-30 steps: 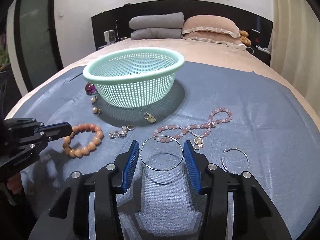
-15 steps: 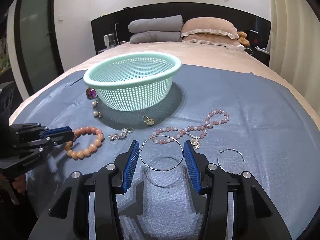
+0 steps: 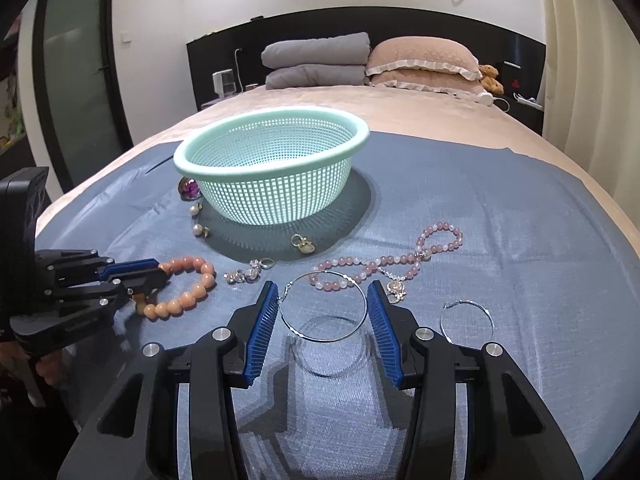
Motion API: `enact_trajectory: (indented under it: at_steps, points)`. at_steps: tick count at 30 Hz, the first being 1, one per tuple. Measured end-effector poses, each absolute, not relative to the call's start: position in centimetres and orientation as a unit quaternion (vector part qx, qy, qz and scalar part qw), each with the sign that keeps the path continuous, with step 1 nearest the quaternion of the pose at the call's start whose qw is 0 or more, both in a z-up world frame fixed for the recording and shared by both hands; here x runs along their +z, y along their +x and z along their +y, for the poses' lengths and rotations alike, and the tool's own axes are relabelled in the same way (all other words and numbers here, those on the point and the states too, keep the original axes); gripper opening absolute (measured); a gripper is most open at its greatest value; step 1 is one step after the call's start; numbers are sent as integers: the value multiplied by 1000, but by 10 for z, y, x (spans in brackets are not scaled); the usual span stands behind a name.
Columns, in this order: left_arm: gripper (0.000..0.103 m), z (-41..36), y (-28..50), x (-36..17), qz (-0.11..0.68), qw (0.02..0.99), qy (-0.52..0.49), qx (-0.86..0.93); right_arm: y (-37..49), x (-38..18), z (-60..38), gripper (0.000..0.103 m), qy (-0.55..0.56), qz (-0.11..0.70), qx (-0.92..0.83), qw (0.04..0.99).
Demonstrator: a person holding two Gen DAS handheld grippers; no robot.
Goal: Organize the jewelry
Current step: 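Close left gripper on the peach bracelet while right gripper grasps the silver hoop, then lift and carry the bracelet and hoop over the mint-green basket, then open right gripper to drop the hoop while left gripper releases the bracelet into basket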
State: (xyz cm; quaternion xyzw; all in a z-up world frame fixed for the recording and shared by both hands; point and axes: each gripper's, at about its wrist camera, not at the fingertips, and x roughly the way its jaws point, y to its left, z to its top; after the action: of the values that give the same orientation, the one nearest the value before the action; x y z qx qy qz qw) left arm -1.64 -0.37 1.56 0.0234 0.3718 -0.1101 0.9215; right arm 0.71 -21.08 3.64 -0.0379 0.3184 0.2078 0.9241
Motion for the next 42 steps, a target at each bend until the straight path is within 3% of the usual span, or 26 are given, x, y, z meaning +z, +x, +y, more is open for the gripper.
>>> enact_trajectory:
  at_steps: [18,29,34,42]
  points:
    - [12,-6,-28,105,319,934,29,-159,16,82,-199,43,-33,280,248,927]
    - [12,6,36,185,269,948,55,-161,89,129,-160,44,-78,266,264,924]
    - [12,7,100,171,325,930,48,-166,138,114,-137,44,-111,321,273,900]
    - [12,-6,168,95,435,885,75,-148,172,75,-112,44,-168,379,261,872]
